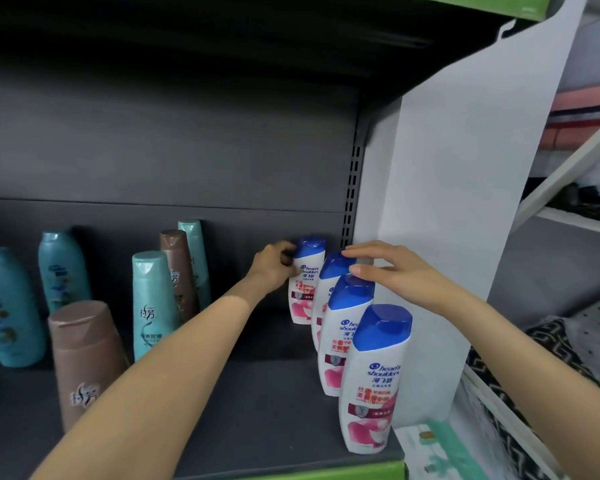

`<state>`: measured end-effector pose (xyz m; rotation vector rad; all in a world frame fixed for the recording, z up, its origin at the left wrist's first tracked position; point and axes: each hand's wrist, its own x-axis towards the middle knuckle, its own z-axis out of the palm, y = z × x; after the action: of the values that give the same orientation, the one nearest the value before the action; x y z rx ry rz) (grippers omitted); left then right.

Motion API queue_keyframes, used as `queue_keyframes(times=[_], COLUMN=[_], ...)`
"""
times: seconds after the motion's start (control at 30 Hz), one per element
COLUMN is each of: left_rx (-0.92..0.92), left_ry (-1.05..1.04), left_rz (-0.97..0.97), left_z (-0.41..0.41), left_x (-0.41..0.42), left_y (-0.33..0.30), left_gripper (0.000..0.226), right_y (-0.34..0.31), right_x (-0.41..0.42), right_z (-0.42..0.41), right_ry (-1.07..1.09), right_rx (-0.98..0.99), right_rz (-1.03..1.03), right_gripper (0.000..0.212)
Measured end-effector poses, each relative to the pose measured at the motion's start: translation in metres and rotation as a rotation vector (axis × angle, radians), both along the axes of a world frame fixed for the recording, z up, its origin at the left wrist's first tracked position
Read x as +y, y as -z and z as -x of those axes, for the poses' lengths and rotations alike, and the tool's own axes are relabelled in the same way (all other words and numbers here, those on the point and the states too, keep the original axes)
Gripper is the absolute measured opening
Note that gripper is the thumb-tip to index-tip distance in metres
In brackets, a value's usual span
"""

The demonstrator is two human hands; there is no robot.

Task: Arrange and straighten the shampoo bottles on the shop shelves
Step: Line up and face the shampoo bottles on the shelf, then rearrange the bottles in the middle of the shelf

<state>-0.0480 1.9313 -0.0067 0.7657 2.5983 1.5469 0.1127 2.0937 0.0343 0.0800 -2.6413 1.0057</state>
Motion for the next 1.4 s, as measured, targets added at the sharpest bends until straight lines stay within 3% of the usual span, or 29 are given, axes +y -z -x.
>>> queue_keyframes(times=[0.4, 0.73, 1.03, 1.4], left_rx=[-0.021, 0.057, 0.267, 0.763], left_ry=[0.006, -0.075, -0.18, -0.34], left_rz=[-0.104, -0.019, 0.072, 0.107], left_z=[-0.003, -0.011, -0.077, -0.194], left_x=[0.014, 0.007, -0.03, -0.144], left_y=[0.005, -0.004, -0.036, -0.034], left_gripper=[0.037, 0.037, 0.014, 0.019], right_y=[0.001, -0.006, -0.028, -0.012], right_x=[0.0, -0.009, -0.054, -0.145], right_z=[0.005, 0.0, -0.035, -0.073], right_ry=[-0.014, 0.02, 0.096, -0.043], right_rx=[0.001, 0.045, 0.224, 0.237], right_rz=[0.019, 0.017, -0.075, -0.035], right_gripper=[0.025, 0.023, 0.021, 0.02])
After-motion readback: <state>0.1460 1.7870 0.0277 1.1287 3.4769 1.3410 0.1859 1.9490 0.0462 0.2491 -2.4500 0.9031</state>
